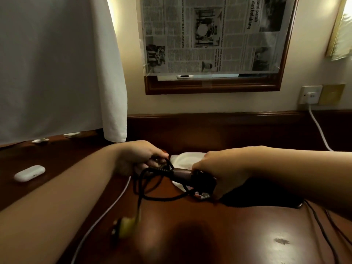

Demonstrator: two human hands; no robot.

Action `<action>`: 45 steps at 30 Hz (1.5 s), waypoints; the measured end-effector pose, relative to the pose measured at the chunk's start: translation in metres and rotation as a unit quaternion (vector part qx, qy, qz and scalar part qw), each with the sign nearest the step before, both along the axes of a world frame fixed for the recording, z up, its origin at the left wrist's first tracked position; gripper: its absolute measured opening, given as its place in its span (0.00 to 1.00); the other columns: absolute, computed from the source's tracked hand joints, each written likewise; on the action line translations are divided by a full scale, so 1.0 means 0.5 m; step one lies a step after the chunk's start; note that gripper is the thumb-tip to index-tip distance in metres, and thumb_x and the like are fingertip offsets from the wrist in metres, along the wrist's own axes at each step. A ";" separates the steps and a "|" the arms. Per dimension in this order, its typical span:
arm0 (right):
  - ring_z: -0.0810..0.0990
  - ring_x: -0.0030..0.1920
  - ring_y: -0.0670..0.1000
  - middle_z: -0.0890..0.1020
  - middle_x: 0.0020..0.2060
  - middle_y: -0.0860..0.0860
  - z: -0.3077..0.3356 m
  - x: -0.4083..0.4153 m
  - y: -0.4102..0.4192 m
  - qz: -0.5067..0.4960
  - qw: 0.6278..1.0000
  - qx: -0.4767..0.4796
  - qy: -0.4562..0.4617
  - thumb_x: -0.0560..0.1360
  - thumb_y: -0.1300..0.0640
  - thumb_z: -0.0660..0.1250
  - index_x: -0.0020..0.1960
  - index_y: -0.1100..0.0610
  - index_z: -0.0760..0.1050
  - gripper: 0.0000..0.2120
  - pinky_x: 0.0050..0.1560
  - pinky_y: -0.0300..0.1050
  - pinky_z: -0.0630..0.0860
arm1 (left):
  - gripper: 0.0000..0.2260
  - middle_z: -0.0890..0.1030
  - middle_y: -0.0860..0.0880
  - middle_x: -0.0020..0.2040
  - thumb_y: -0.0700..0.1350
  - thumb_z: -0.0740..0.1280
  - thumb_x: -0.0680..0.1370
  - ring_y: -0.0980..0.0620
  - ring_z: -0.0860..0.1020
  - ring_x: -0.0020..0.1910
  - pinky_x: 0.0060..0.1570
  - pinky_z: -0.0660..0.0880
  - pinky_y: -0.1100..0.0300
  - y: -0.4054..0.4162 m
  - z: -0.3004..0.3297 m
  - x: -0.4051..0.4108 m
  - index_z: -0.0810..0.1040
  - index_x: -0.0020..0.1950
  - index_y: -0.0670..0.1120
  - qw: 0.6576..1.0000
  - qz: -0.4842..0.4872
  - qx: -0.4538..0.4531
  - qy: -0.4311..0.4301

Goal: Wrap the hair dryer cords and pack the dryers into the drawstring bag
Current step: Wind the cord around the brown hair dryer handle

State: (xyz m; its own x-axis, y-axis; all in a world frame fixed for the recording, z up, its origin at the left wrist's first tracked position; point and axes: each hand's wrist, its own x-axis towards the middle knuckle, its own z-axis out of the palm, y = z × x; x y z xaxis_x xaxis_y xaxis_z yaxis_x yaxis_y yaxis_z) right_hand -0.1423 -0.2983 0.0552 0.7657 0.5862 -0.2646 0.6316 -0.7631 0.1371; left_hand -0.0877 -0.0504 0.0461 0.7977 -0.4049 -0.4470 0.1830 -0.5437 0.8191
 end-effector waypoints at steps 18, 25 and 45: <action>0.81 0.44 0.49 0.80 0.45 0.47 0.009 0.101 -0.019 -0.089 0.986 0.115 -0.075 0.68 0.49 0.80 0.54 0.49 0.74 0.20 0.45 0.49 0.83 | 0.10 0.69 0.47 0.30 0.41 0.55 0.87 0.55 0.63 0.21 0.20 0.59 0.63 -0.158 -0.070 -0.104 0.73 0.64 0.44 0.952 0.034 -0.206 -0.224; 0.83 0.46 0.46 0.81 0.49 0.45 0.044 0.067 -0.030 -0.056 0.965 0.253 -0.027 0.68 0.49 0.81 0.64 0.45 0.70 0.30 0.45 0.43 0.82 | 0.16 0.70 0.47 0.30 0.55 0.61 0.82 0.52 0.64 0.24 0.24 0.61 0.62 -0.099 -0.098 -0.112 0.80 0.47 0.45 0.945 -0.047 -0.257 -0.199; 0.85 0.39 0.52 0.81 0.45 0.49 0.057 -0.069 -0.005 0.012 0.977 0.211 0.006 0.72 0.50 0.79 0.62 0.43 0.62 0.30 0.36 0.51 0.85 | 0.20 0.62 0.53 0.31 0.63 0.68 0.77 0.55 0.57 0.29 0.30 0.59 0.64 -0.005 -0.154 -0.030 0.68 0.34 0.53 0.975 -0.185 -0.120 -0.022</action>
State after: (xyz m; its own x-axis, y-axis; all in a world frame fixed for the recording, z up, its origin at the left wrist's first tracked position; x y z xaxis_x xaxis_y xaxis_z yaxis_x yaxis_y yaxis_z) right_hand -0.1768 -0.3006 0.0839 0.7493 0.6622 -0.0042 0.6489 -0.7355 -0.1951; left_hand -0.1029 -0.0528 -0.0310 0.5930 -0.7577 -0.2724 -0.0287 -0.3579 0.9333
